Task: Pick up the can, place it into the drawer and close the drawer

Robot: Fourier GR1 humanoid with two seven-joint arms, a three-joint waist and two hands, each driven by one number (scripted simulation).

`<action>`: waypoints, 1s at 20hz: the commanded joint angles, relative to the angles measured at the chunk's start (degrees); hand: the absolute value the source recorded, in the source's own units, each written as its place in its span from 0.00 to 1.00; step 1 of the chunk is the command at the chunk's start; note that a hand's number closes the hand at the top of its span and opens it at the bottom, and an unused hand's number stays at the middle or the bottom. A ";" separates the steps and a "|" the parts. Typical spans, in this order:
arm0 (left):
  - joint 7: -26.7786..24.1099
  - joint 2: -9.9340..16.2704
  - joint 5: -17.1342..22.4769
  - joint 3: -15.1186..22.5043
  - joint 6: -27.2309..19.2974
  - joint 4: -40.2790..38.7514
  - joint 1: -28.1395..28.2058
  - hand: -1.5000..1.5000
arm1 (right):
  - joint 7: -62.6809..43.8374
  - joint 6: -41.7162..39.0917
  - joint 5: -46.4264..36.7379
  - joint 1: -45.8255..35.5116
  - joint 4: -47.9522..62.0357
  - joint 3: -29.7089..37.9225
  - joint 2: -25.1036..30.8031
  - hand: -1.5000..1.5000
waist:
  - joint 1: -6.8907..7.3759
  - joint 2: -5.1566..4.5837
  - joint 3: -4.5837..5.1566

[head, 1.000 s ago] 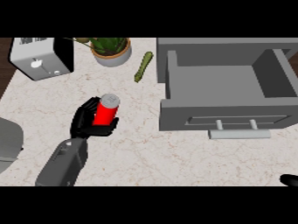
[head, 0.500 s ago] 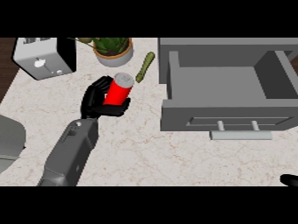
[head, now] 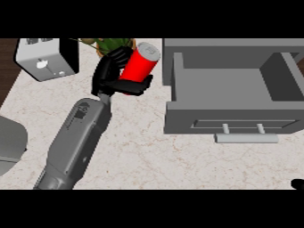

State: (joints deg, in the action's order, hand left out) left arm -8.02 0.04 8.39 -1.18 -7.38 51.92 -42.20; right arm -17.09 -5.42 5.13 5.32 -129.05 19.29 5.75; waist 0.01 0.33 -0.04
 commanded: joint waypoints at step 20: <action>19.12 -0.04 7.11 9.35 -16.74 -10.76 -35.40 1.00 | -3.42 1.60 -1.06 -3.38 -2.31 -0.94 0.71 0.00 | -2.19 -0.63 0.00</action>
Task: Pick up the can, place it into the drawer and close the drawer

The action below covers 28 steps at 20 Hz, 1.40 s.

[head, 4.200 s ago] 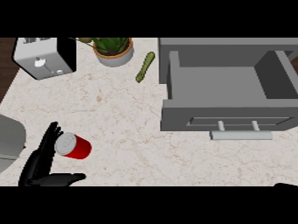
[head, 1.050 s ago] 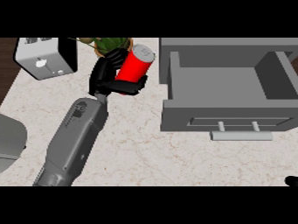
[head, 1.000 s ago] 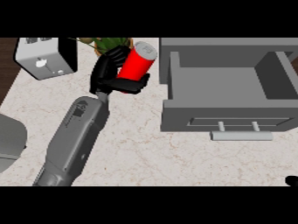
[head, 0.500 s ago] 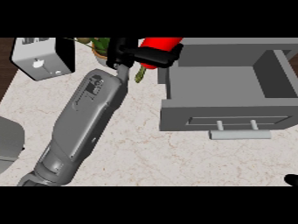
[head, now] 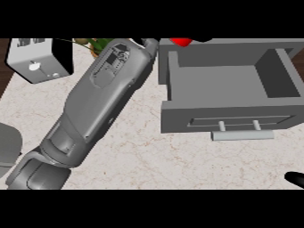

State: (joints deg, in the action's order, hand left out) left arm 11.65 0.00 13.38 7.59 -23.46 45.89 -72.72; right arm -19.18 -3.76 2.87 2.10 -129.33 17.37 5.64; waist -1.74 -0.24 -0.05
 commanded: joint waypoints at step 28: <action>-8.05 0.00 14.64 10.83 -13.31 -26.81 -18.95 0.00 | -0.82 -1.39 -0.90 -5.44 0.94 -1.09 4.09 0.00 | -4.22 -1.22 -0.13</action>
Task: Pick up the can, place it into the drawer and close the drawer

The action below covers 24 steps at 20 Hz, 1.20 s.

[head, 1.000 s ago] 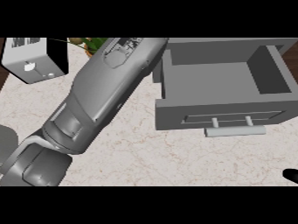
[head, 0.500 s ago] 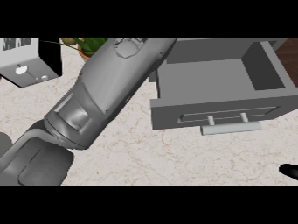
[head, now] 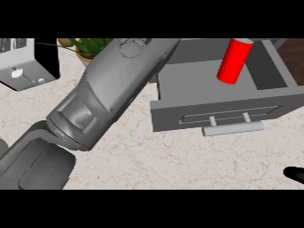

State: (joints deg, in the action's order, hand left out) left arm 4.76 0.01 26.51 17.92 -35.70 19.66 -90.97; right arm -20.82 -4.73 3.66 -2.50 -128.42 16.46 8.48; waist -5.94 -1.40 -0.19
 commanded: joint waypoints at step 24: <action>-4.37 0.00 7.55 -0.63 -1.51 -4.11 -4.29 0.00 | 13.81 2.93 -42.64 -15.93 23.93 -21.83 8.92 0.00 | 4.37 0.16 0.09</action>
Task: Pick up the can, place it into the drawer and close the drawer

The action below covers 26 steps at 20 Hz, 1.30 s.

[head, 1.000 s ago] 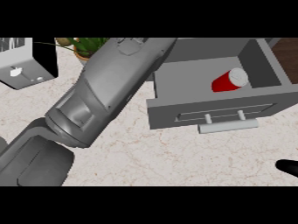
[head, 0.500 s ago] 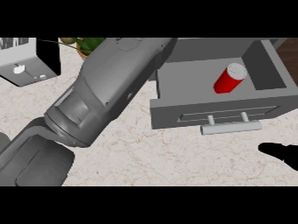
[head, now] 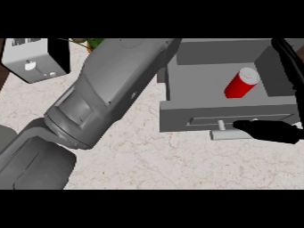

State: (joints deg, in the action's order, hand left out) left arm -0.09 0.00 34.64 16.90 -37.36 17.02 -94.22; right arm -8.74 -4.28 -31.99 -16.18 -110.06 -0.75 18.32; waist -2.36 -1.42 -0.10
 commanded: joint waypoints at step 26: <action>7.26 8.28 -4.03 -0.55 5.04 8.75 6.04 0.00 | 12.10 37.22 -27.94 -32.90 71.12 0.96 -8.12 0.00 | 6.50 0.83 0.02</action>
State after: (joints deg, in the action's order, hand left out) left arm 4.60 7.67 30.99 15.97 -32.22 23.36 -88.61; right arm 1.93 27.84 -59.61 -44.20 -47.17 -2.76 9.88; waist 3.13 -0.52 -0.05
